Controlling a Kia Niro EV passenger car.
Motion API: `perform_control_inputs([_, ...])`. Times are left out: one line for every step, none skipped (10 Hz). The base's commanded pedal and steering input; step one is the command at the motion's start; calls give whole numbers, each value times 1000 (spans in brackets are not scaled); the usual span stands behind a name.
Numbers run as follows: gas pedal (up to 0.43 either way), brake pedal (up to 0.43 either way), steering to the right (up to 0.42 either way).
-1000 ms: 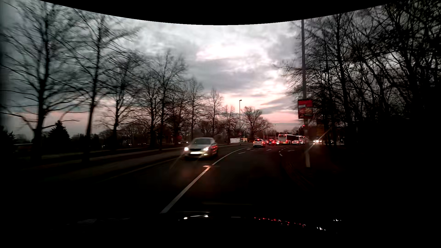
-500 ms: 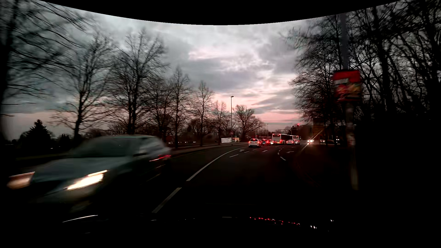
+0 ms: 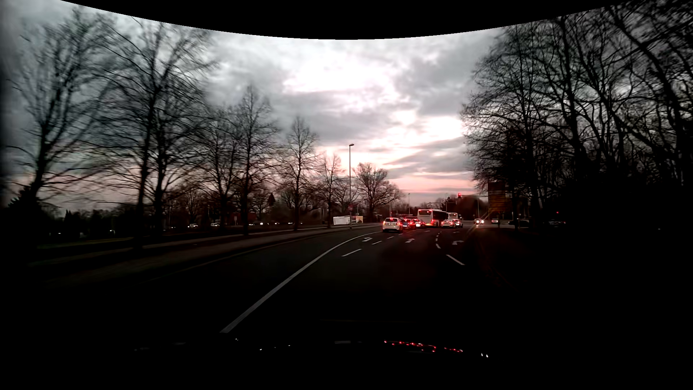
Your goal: Follow the waypoints while adhering to traffic rules and regulations
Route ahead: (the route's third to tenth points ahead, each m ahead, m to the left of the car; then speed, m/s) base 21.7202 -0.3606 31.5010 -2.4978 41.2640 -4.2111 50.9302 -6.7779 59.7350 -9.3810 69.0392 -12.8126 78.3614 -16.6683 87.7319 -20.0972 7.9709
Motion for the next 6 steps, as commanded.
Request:
perform_control_inputs([0, 0, 45])
perform_control_inputs([0, 0, 45])
perform_control_inputs([0, 0, 46])
perform_control_inputs([0, 0, 48])
perform_control_inputs([0, 0, 48])
perform_control_inputs([0, 0, 49])
